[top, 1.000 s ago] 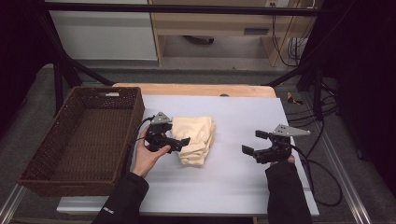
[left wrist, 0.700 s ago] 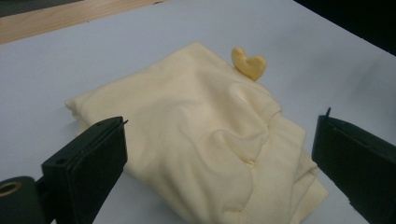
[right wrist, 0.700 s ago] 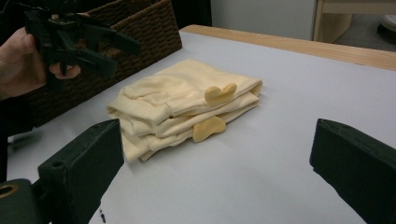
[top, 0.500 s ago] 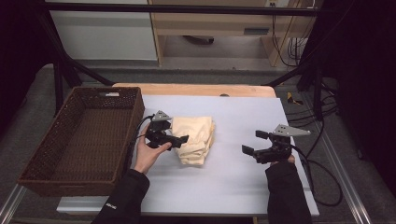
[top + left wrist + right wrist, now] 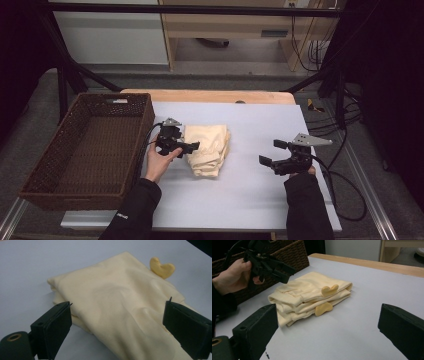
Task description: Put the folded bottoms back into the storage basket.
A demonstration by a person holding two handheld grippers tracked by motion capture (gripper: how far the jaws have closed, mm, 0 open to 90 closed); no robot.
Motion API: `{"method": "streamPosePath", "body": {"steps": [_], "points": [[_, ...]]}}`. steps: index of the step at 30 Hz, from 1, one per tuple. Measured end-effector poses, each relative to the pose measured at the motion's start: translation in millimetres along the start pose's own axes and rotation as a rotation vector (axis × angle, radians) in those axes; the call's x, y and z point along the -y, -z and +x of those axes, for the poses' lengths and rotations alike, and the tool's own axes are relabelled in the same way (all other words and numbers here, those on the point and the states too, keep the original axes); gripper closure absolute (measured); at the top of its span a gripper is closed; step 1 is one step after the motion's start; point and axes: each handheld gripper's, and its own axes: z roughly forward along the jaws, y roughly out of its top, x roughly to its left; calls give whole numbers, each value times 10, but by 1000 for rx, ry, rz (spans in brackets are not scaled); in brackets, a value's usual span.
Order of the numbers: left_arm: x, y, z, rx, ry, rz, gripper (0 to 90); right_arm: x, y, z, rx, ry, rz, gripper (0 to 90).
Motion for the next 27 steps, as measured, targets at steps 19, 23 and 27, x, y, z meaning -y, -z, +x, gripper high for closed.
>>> {"method": "streamPosePath", "body": {"steps": [19,23,27], "points": [[77,-197,116,24,69,78,125,0,2,-1,0,-2,-3,33],[90,-206,126,29,73,80,126,3,-4,1,-3,-3,-1,33],[114,-240,144,39,89,86,127,3,-5,-1,-3,-1,1,33]]}}
